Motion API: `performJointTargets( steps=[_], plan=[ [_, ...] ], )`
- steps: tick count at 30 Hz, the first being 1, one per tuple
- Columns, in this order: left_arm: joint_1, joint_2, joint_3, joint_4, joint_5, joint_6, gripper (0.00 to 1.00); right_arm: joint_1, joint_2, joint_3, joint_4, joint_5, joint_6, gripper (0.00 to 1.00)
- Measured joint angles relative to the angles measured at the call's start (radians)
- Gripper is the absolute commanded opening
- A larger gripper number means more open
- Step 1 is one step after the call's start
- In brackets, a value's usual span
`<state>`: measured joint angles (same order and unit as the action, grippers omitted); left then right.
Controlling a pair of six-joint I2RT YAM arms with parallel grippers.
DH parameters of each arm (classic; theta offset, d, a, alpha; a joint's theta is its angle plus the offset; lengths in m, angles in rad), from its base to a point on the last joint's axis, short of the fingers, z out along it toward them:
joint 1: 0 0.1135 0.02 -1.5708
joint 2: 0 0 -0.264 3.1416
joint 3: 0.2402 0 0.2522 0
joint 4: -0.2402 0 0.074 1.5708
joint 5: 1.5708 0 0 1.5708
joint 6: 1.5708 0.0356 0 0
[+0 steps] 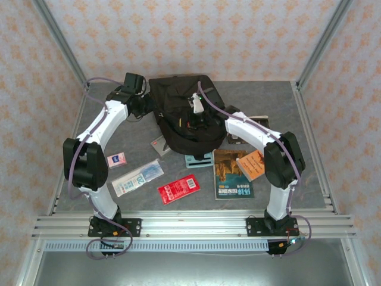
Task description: Pack the student bag
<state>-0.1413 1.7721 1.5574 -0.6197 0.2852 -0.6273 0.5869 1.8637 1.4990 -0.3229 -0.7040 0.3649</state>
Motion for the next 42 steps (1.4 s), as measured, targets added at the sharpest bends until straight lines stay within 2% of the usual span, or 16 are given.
performJointTargets(
  steps=[4,9,13,20,23,25,29,33,35,39,42],
  plan=[
    [-0.002,0.0,0.013,-0.011,-0.006,0.007,0.29,0.004,0.011,0.122,-0.124,0.033,-0.037,0.02],
    [-0.01,-0.021,0.01,-0.032,-0.01,-0.001,0.41,0.005,0.097,0.392,-0.314,0.066,-0.104,0.03],
    [-0.056,-0.102,-0.027,-0.031,-0.003,-0.008,0.52,0.007,0.152,0.505,-0.437,0.088,-0.142,0.03],
    [-0.202,-0.234,-0.096,-0.013,-0.002,0.029,0.53,0.011,0.24,0.644,-0.563,0.076,-0.149,0.03],
    [-0.253,-0.319,-0.2,0.018,-0.009,0.039,0.54,0.011,0.283,0.718,-0.602,0.061,-0.144,0.03],
    [-0.258,-0.386,-0.287,0.048,-0.01,0.016,0.58,0.011,0.301,0.749,-0.621,0.056,-0.133,0.04],
    [-0.256,-0.5,-0.472,0.179,0.003,-0.129,0.64,0.009,0.318,0.769,-0.627,0.037,-0.087,0.05],
    [-0.258,-0.514,-0.575,0.318,0.006,-0.275,0.72,0.006,0.32,0.763,-0.603,0.01,-0.028,0.06],
    [-0.258,-0.509,-0.592,0.375,0.005,-0.33,0.73,0.005,0.32,0.753,-0.578,-0.005,0.0,0.05],
    [-0.258,-0.49,-0.597,0.524,-0.004,-0.434,0.69,0.005,0.32,0.737,-0.55,-0.021,0.034,0.05],
    [-0.258,-0.447,-0.597,0.632,-0.006,-0.504,0.61,0.005,0.32,0.717,-0.529,-0.029,0.047,0.05]
  ],
)
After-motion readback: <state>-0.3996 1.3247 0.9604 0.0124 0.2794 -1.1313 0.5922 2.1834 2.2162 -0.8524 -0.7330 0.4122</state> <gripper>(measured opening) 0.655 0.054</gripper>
